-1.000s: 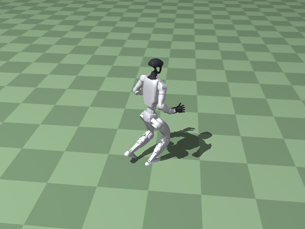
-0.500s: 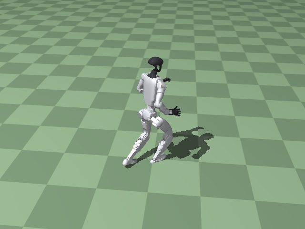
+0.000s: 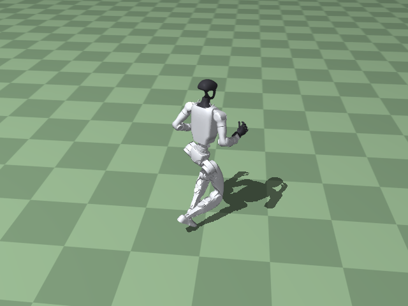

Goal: Run

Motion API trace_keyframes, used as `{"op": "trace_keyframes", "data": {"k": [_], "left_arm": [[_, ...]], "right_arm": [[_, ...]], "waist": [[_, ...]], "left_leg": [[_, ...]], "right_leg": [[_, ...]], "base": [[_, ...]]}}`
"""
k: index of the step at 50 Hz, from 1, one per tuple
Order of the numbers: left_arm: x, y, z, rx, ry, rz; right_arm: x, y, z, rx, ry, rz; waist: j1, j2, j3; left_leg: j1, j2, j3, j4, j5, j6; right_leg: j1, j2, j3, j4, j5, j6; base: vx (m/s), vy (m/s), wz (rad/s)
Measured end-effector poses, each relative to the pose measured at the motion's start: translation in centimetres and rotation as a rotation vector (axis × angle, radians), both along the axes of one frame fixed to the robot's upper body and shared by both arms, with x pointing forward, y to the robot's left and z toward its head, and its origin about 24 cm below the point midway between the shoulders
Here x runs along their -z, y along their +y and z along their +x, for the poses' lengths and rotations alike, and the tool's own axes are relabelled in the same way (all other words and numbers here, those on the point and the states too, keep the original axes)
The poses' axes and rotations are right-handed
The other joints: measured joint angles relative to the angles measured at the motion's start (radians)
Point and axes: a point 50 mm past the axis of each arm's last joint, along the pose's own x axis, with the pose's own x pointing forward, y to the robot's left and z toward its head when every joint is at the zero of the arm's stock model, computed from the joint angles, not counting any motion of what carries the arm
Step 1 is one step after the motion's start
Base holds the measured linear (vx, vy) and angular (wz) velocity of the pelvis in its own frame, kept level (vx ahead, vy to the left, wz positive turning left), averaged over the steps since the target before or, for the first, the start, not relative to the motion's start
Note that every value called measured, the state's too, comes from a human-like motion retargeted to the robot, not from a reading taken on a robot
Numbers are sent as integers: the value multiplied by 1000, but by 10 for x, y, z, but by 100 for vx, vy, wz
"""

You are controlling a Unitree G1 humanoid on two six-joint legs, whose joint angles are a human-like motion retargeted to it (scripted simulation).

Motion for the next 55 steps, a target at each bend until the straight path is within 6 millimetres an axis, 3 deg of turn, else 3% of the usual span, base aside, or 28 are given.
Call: {"op": "trace_keyframes", "data": {"k": [2, 4, 7, 10, 13, 16, 20, 22, 25, 27, 29, 31, 33, 36, 38, 40, 43, 45, 48, 50, 53, 55], "left_arm": [[-19, -7, 24, 12, -139, 39], [-38, -13, 46, 25, -260, 57], [-65, -25, 65, 81, -403, 34], [-81, -40, 69, 178, -488, -6], [-80, -48, 65, 220, -488, -39], [-56, -46, 59, 192, -358, -61], [-14, -32, 43, 123, -107, -37], [-5, -21, 30, 109, -23, -30], [5, -6, 2, 95, 86, -32], [7, 1, -10, 76, 120, -40], [8, 2, -16, 52, 120, -55], [4, -1, -13, 45, 82, -59], [-7, -6, 0, 48, -8, -38], [-36, -17, 38, 54, -226, 31], [-58, -25, 61, 60, -358, 46], [-77, -34, 74, 91, -457, 19], [-96, -51, 77, 205, -546, -29], [-99, -60, 74, 267, -568, -47], [-84, -65, 68, 288, -485, -64], [-60, -60, 64, 253, -351, -49], [-28, -44, 50, 200, -157, -9], [-16, -30, 33, 176, -62, -3]], "right_arm": [[27, -2, -12, 7, 125, -40], [52, -6, -30, -1, 256, -67], [82, -17, -64, 9, 442, -66], [99, -34, -96, 82, 588, -21], [100, -40, -105, 140, 606, 17], [88, -38, -83, 151, 513, 3], [42, -27, -19, 137, 225, -29], [5, -18, 10, 116, 40, 8], [-38, -7, 23, 58, -152, 83], [-52, -3, 20, 13, -218, 108], [-53, 3, 16, -21, -228, 117], [-43, 6, 10, -38, -185, 101], [-24, 7, 4, -33, -97, 62], [19, 5, -10, -7, 101, -18], [48, 0, -28, -9, 241, -52], [68, -9, -52, -14, 370, -63], [87, -27, -86, 29, 534, -37], [90, -35, -96, 75, 569, -8], [77, -34, -81, 97, 477, 1], [56, -29, -53, 98, 333, -18], [-1, -16, 3, 102, 15, -31], [-43, -4, 23, 75, -181, 25]], "waist": [[-61, -19, 8], [-108, 2, 2], [-125, 132, -37], [-119, 271, -87], [-99, 323, -90], [-31, 338, -71], [101, 335, -46], [120, 281, -30], [94, 138, -16], [83, 66, -18], [70, 32, -23], [52, 16, -19], [18, -4, -4], [-86, -59, 18], [-142, -50, 13], [-148, 34, -6], [-132, 212, -60], [-121, 285, -79], [-77, 306, -62], [-5, 312, -39], [110, 303, -18], [130, 232, -14]], "left_leg": [[85, -45, -28, -39, 0, 11], [200, -40, -58, -94, 0, -16], [347, 104, -81, -121, 56, -129], [405, 287, -96, -18, 189, -252], [403, 396, -104, 213, 288, -269], [325, 503, -102, 467, 258, -209], [77, 620, -117, 642, 65, -90], [-40, 552, -101, 552, 15, -57], [-114, 321, -20, 251, 19, -55], [-106, 179, 20, -4, 57, -82], [-79, 91, 33, -152, 81, -90], [-57, 55, 36, -118, 64, -60], [-27, 24, 33, -26, 10, -3], [76, -54, -13, -55, 0, 17], [205, -80, -49, -124, 0, 17], [340, 2, -63, -149, 0, -47], [441, 227, -82, -59, 144, -209], [453, 343, -94, 78, 256, -263], [421, 452, -91, 354, 299, -224], [327, 539, -93, 535, 226, -156], [88, 603, -105, 618, 44, -61], [-50, 512, -78, 490, 0, -28]], "right_leg": [[-117, -60, 17, 74, -82, -46], [-237, -43, 18, 30, -137, -93], [-369, 144, -60, -237, -137, -143], [-408, 368, -132, -556, -137, -150], [-406, 457, -145, -550, -137, -190], [-374, 513, -129, -434, -137, -257], [-273, 568, -90, -417, -137, -281], [-188, 510, -56, -429, -137, -236], [-31, 309, -20, -378, -136, -108], [59, 191, -22, -367, -37, -20], [100, 112, -33, -309, 60, 31], [107, 44, -45, -189, 97, 35], [68, -36, -46, -32, 67, 9], [-114, -152, -9, 120, -62, -65], [-249, -146, 13, 86, -128, -102], [-349, -18, -31, -82, -137, -136], [-394, 263, -151, -456, -137, -141], [-395, 380, -185, -589, -125, -146], [-374, 435, -177, -471, -137, -213], [-339, 478, -161, -406, -137, -267], [-240, 509, -126, -421, -137, -269], [-150, 430, -90, -423, -137, -210]], "base": [[-6, 0, 10], [-1, 1, -43], [5, -2, -98], [8, -9, -52], [-4, -7, -17], [-11, -4, -45], [-6, -2, -38], [5, 4, 79], [14, 6, 169], [11, 8, 131], [2, 7, 63], [-1, 2, 11], [-8, 0, 15], [-11, -6, 49], [2, 4, -27], [8, 4, -121], [11, -9, -93], [3, -11, -19], [-8, -6, -21], [-13, -4, -63], [-5, 0, -21], [8, 5, 115]]}}
